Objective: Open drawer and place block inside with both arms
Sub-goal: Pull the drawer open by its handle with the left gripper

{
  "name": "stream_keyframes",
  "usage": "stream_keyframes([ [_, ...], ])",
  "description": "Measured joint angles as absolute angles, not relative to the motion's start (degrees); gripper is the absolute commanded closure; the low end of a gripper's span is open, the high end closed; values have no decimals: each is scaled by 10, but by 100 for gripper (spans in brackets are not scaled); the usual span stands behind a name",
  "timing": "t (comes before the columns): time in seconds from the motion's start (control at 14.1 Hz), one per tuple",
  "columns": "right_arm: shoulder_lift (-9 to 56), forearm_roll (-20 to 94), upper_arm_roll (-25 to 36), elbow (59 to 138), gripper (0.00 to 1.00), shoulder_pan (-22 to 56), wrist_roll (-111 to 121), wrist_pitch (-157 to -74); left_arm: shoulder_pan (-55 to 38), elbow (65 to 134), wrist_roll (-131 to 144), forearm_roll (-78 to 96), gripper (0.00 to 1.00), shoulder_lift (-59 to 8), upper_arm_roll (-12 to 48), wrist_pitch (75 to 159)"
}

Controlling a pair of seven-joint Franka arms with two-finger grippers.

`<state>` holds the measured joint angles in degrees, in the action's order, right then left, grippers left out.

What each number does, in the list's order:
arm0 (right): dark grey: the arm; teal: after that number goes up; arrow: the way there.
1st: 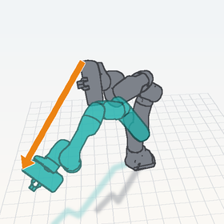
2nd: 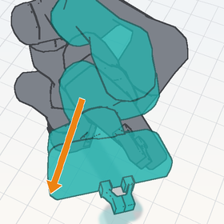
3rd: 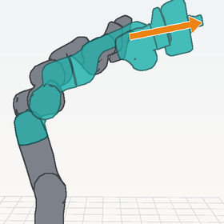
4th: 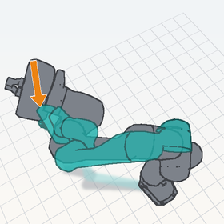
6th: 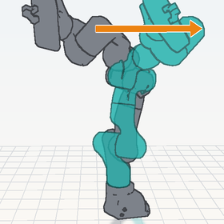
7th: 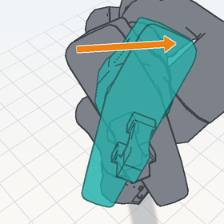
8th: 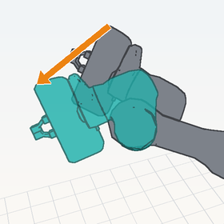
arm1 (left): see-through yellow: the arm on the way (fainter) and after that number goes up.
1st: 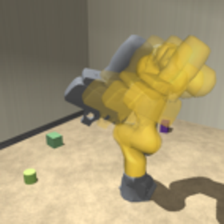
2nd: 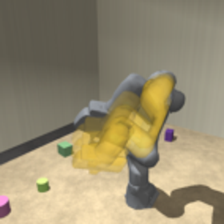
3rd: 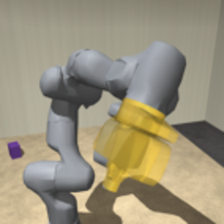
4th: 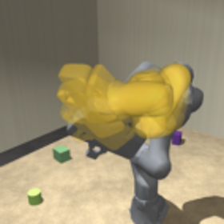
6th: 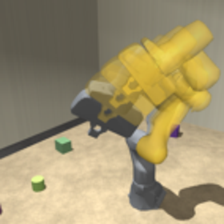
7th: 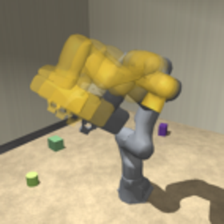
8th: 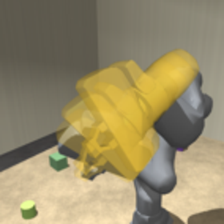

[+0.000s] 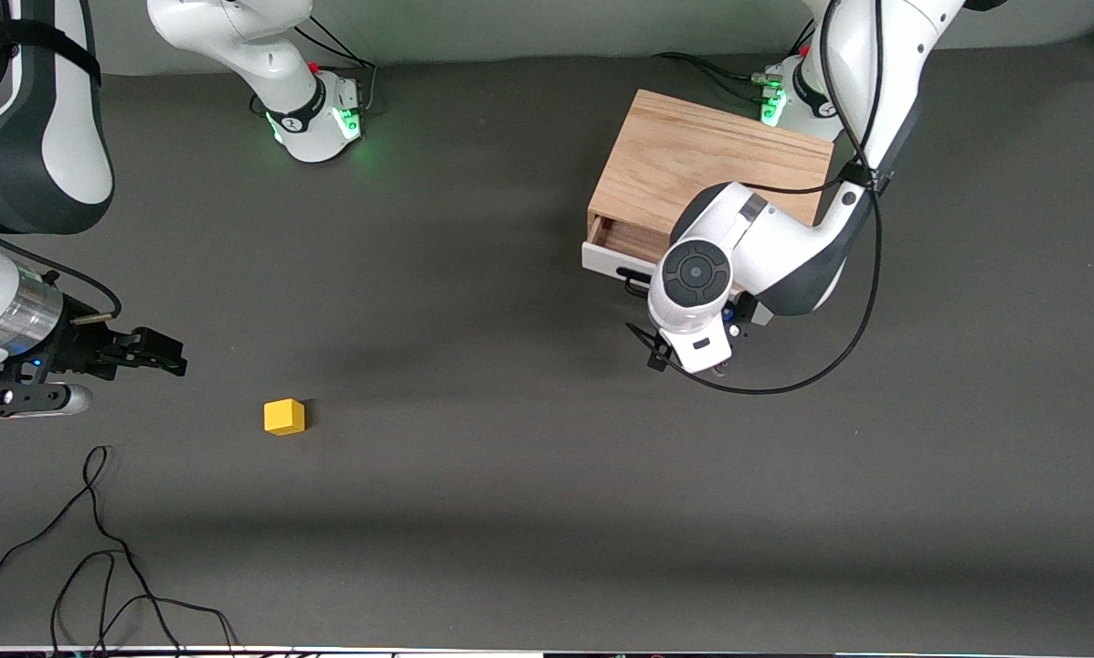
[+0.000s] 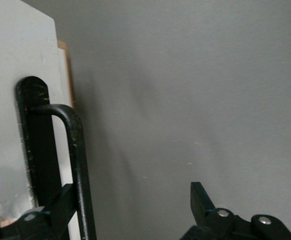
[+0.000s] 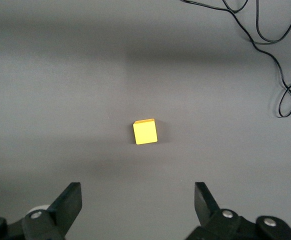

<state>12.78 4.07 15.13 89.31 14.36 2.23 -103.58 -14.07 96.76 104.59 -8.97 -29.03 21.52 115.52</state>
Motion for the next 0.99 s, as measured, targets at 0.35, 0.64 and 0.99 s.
stream_keyframes([
  [0.35, 128, 41, 151, 893, 0, 144, 22, -1036, -140, 959, 1046, -95, 0, -300, 207, 1212],
  [0.64, 128, 41, 151, 893, 0, 144, 22, -1036, -140, 960, 1046, -104, 0, -303, 205, 1248],
  [0.99, 128, 41, 151, 893, 0, 144, 22, -1037, -140, 933, 1046, -110, 0, -324, 199, 1299],
])
